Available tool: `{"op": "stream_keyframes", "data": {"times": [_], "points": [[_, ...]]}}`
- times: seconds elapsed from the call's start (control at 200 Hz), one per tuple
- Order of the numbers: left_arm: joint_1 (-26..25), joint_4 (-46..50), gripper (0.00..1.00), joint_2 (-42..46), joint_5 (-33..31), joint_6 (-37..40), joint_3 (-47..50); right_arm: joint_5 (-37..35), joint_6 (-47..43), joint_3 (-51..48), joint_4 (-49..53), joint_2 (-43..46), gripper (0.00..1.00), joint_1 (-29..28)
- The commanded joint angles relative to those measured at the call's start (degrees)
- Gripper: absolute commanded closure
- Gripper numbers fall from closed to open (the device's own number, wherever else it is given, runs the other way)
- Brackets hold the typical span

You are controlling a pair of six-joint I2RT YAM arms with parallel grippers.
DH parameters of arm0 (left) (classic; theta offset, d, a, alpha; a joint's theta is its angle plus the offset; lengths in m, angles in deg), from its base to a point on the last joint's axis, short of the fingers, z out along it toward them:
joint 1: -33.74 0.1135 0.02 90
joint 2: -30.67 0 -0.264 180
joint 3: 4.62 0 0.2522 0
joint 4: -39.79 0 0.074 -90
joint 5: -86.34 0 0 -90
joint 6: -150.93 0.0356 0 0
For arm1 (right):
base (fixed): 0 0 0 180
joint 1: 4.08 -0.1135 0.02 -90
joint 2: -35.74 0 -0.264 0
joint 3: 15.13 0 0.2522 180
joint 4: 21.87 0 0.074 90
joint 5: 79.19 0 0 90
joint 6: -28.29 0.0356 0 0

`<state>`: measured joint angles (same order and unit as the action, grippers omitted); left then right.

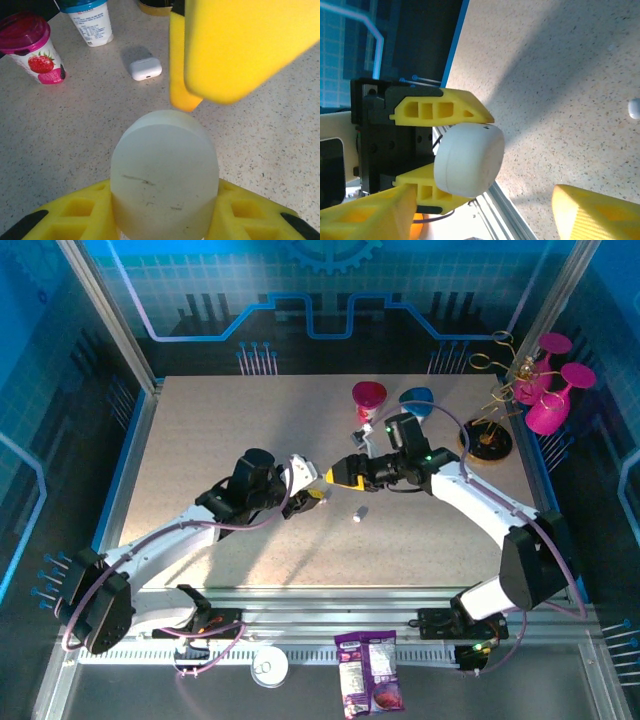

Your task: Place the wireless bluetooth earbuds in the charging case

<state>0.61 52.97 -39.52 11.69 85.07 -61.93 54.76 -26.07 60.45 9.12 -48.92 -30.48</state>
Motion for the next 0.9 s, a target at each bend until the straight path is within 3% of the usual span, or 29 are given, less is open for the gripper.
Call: {"op": "stream_keyframes", "data": {"times": [0.0,0.235,0.345,0.49,0.59,0.655,0.71,0.896], "points": [[-0.7,-1.4,0.67,-0.2,2.2,1.7,-0.3,2.1,0.2,2.4,2.8,-1.9,0.35,-1.3],[-1.1,-0.8,0.67,-0.3,1.5,1.7,-0.1,2.7,0.2,3.5,3.3,-3.6,0.39,-2.5],[-1.3,-0.8,0.67,-0.5,1.6,1.9,-0.3,2.7,-0.1,4.0,3.8,-4.4,0.48,-2.7],[-1.3,-1.2,0.66,-0.2,1.7,2.2,-0.2,2.6,-0.3,4.0,4.3,-4.4,0.68,-2.7],[-1.2,-2.2,0.63,0.3,1.6,2.1,0.5,3.2,-0.6,4.0,4.2,-4.0,0.75,-2.8],[-1.2,-3.8,0.57,0.7,1.7,1.8,1.3,3.8,-0.5,3.9,3.7,-3.7,0.77,-2.6],[-1.3,-6.2,0.44,1.2,2.0,0.9,2.3,4.8,-0.2,3.7,3.0,-3.3,0.78,-2.2],[0.4,-21.1,0.14,5.0,4.3,-4.7,9.0,9.2,3.5,1.8,-2.0,0.1,0.8,0.5]]}}
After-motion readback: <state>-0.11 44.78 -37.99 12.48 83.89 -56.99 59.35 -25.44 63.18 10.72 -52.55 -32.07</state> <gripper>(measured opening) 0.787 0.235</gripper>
